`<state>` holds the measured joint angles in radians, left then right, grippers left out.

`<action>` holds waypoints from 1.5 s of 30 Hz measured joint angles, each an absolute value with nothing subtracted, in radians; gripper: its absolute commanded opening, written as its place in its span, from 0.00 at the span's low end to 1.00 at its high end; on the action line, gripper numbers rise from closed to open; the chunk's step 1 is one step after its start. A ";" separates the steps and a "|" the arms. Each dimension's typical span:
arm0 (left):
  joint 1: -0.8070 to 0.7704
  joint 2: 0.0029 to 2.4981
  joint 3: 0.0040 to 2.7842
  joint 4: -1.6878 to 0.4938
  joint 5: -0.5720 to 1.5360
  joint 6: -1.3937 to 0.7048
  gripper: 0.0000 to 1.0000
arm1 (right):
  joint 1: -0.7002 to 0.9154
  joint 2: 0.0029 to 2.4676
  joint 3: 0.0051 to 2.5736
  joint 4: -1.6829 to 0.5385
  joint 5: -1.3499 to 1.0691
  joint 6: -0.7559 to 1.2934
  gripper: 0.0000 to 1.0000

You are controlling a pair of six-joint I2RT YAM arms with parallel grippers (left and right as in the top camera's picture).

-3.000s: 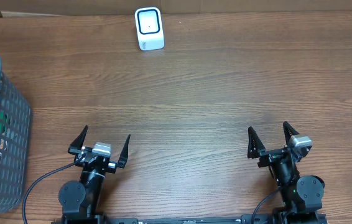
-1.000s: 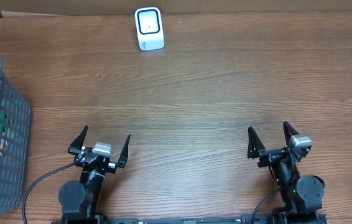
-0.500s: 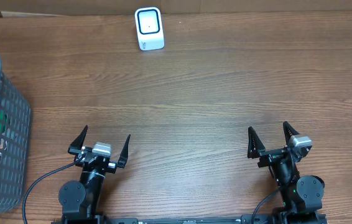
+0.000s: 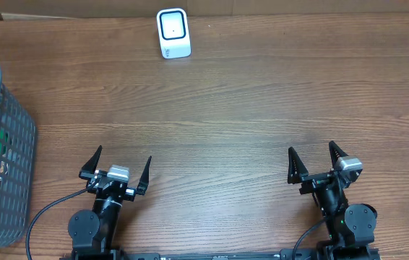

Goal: Scan the item barcode

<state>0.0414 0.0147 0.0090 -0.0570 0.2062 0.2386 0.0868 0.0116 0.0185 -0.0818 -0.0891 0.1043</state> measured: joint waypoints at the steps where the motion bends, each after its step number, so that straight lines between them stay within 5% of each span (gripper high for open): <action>1: 0.041 0.015 0.009 -0.057 0.206 0.239 1.00 | 0.087 0.012 0.019 -0.081 -0.090 0.104 1.00; 37: 0.041 0.017 0.020 -0.064 0.219 0.181 1.00 | 0.087 0.012 0.019 -0.082 -0.089 0.105 1.00; 45: 0.041 0.295 0.323 -0.255 0.237 0.156 1.00 | 0.087 0.011 0.019 -0.081 -0.089 0.104 1.00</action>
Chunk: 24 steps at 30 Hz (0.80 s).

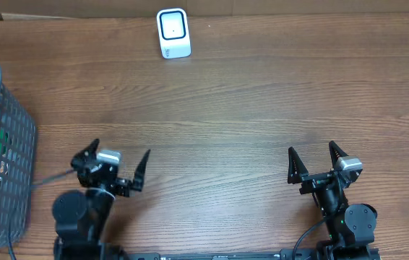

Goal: Scan the item barcode
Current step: 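Move the left gripper over the grey basket and lower into it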

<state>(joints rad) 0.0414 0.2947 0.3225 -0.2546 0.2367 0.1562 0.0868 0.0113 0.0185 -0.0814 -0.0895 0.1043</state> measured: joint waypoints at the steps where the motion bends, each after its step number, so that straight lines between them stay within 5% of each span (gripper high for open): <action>1: 0.041 0.364 0.386 -0.286 0.241 0.156 1.00 | 0.087 0.011 0.019 -0.083 -0.090 0.104 1.00; 15: 0.041 1.055 1.224 -0.987 0.383 0.156 0.99 | 0.087 0.010 0.019 -0.081 -0.089 0.104 1.00; 24: 0.041 1.161 1.356 -1.072 0.455 0.156 0.99 | 0.087 0.010 0.019 -0.082 -0.089 0.104 1.00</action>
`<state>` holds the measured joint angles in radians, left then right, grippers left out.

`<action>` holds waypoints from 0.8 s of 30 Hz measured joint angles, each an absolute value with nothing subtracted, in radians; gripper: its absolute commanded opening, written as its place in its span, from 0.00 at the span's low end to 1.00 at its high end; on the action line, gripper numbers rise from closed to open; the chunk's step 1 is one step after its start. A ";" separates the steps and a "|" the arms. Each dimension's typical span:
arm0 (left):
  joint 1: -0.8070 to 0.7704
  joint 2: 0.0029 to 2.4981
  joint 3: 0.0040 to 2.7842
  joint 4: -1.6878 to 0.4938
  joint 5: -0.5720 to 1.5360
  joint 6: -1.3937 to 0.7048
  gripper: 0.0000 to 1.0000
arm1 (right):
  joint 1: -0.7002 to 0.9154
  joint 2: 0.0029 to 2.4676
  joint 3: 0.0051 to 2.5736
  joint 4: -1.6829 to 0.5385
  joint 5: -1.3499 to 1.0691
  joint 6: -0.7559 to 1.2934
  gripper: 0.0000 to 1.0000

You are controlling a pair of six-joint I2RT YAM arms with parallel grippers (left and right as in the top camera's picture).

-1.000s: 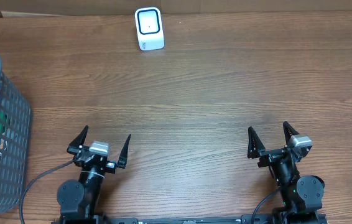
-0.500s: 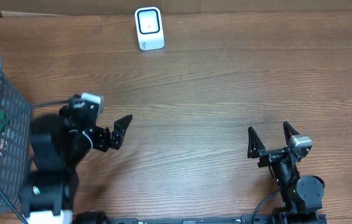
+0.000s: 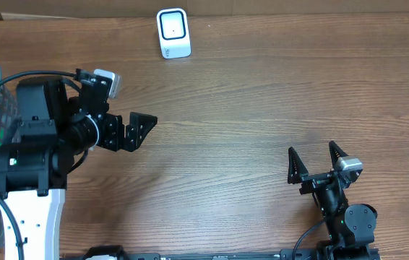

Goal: Scan the item barcode
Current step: 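Move the left gripper over the grey basket and lower into it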

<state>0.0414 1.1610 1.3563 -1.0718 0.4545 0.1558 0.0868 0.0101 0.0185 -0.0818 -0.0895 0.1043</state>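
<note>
The white barcode scanner (image 3: 173, 32) stands at the far edge of the wooden table. Packaged items lie inside the grey wire basket at the left edge and show only in part, behind the arm. My left arm is raised and swung toward the basket. Its gripper (image 3: 131, 131) points right over the table, looks open and holds nothing. My right gripper (image 3: 313, 160) rests open near the front right, empty.
The left arm's body and cable cover much of the basket's right side. Bare wood lies between the scanner and both grippers.
The left arm has risen and moved back and left, from the front edge to beside the basket. Its gripper now points right at mid-table depth. The right arm has not moved.
Both grippers first rested open at the front edge. Then the left arm had turned slightly toward the left while the right stayed put. Now the left arm stands high by the basket, its gripper empty.
</note>
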 measured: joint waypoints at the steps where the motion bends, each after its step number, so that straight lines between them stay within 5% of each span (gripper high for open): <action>1: 0.041 1.164 1.356 -1.072 0.458 0.156 1.00 | 0.087 0.010 0.019 -0.082 -0.089 0.105 1.00; 12: 0.041 1.192 1.394 -1.061 0.403 0.070 1.00 | 0.087 0.010 0.019 -0.082 -0.089 0.104 1.00; 24: 0.223 1.509 2.188 -1.497 -0.106 -0.227 0.99 | 0.087 0.010 0.019 -0.081 -0.089 0.104 1.00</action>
<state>0.2226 1.5085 2.1880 -1.4975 -0.1062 -0.2272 0.0868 0.0101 0.0185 -0.0814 -0.0891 0.1040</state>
